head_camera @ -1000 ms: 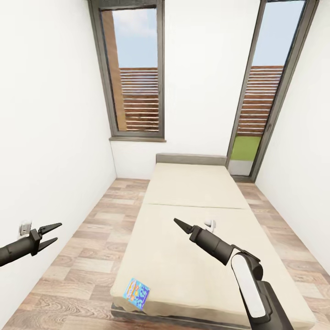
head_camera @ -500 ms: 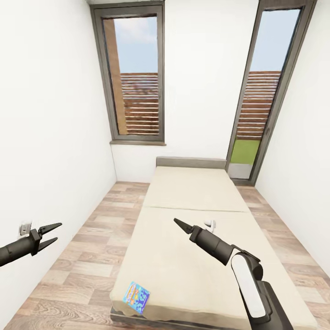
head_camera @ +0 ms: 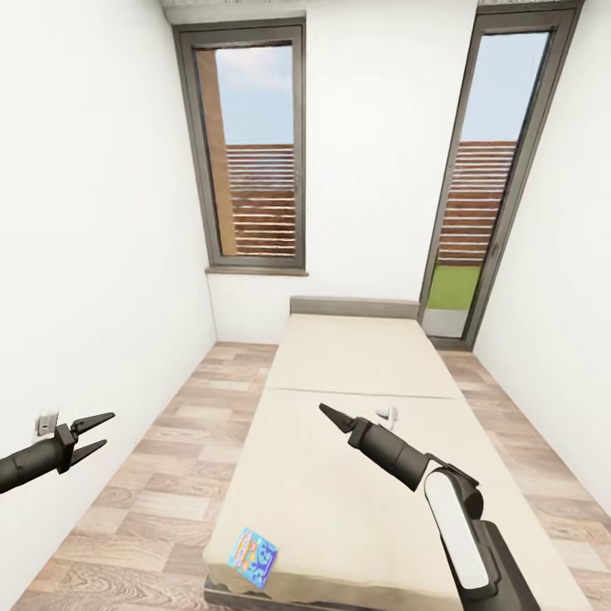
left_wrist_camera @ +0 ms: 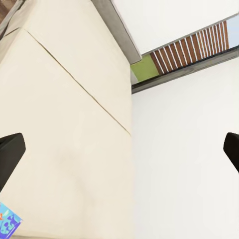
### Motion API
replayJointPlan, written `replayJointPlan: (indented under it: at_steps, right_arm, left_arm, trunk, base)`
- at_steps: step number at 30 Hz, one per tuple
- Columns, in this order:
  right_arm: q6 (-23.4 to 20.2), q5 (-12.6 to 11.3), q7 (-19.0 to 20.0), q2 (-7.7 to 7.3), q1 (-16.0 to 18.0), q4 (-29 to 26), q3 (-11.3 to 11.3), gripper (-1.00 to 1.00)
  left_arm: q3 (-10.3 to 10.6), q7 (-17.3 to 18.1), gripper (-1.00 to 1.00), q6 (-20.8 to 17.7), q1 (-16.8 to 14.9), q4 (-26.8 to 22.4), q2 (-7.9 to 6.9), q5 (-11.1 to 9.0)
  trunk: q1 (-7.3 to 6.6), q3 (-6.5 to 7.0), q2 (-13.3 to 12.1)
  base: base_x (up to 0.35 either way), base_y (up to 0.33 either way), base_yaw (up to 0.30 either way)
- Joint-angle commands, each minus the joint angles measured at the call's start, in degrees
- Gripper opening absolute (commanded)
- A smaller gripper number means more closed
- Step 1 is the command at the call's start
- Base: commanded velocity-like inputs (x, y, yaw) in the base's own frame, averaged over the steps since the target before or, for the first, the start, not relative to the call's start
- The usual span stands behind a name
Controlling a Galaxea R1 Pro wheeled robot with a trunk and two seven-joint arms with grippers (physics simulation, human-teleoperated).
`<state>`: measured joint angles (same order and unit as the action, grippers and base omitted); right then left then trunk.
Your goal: Put all the toys in the child's room - the three board games (two on the bed and one on the table), the two jigsaw puzzles on the table, and the tennis ball on the table - inside the toy box on the table in the child's room.
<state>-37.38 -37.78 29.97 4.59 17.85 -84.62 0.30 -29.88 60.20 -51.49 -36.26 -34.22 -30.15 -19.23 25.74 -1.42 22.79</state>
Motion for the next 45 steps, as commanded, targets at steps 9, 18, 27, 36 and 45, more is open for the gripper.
replayJointPlan:
  at_steps: [9, 18, 27, 36, 45]
  right_arm:
    - [-0.2, -0.2, -0.1, 0.05, 0.1, 0.1, 0.7, 1.00]
    - [-0.2, -0.2, -0.1, 0.05, 0.1, 0.1, 0.8, 1.00]
    - [-0.2, -0.2, -0.1, 0.07, 0.1, 0.1, 0.8, 1.00]
    - [-0.2, -0.3, -0.1, 0.07, 0.0, 0.1, 0.8, 1.00]
    - [-0.2, -0.3, -0.1, 0.07, 0.1, 0.1, 0.7, 1.00]
  left_arm:
    - [-0.1, 0.1, 1.00, -0.3, 0.0, 0.0, 0.00, 0.0]
    - [-0.1, 0.1, 1.00, -0.3, -0.1, 0.0, 0.00, 0.0]
    - [-0.1, 0.1, 1.00, -0.3, -0.1, 0.0, 0.00, 0.0]
    - [-0.1, 0.1, 1.00, -0.3, -0.1, 0.0, 0.00, 0.0]
    - [-0.1, 0.1, 1.00, -0.3, 0.0, 0.0, 0.00, 0.0]
  trunk:
    - [0.04, 0.71, 0.1]
    - [0.04, 1.57, 0.1]
    - [0.04, 2.42, 0.1]
    - [0.04, 3.27, 0.1]
    - [0.04, 4.12, 0.1]
  base:
    - [0.000, 0.000, 0.064]
    - [0.000, 0.000, 0.068]
    - [0.000, 0.000, 0.069]
    - [0.000, 0.000, 0.049]
    - [0.000, 0.000, 0.004]
